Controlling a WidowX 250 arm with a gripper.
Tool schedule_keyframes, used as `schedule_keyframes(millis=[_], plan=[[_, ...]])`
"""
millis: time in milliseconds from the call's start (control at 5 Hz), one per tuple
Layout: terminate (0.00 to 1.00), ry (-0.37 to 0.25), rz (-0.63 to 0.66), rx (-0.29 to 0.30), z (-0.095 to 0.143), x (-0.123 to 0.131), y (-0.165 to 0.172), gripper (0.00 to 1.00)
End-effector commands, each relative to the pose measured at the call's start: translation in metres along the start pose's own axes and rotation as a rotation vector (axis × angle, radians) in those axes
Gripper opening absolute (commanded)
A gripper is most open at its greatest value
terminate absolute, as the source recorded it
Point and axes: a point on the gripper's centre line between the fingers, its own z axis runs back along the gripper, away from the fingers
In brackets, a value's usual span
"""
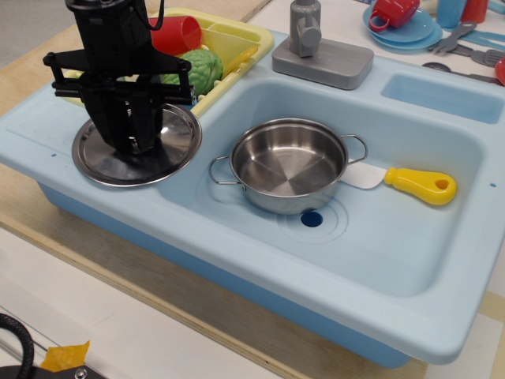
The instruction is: Put lid on pot or pan
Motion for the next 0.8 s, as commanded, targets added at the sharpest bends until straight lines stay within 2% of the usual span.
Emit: schedule_keyframes(millis=[0, 200, 600], plan=[[0.00, -0.006, 0.007, 0.014, 0.013, -0.003, -0.005, 0.00], [0.00, -0.026, -0.012, 0.011, 0.028, -0.003, -0.025, 0.00], [0.00, -0.065, -0.063, -0.026, 0.036, 0.004, -0.067, 0.00]])
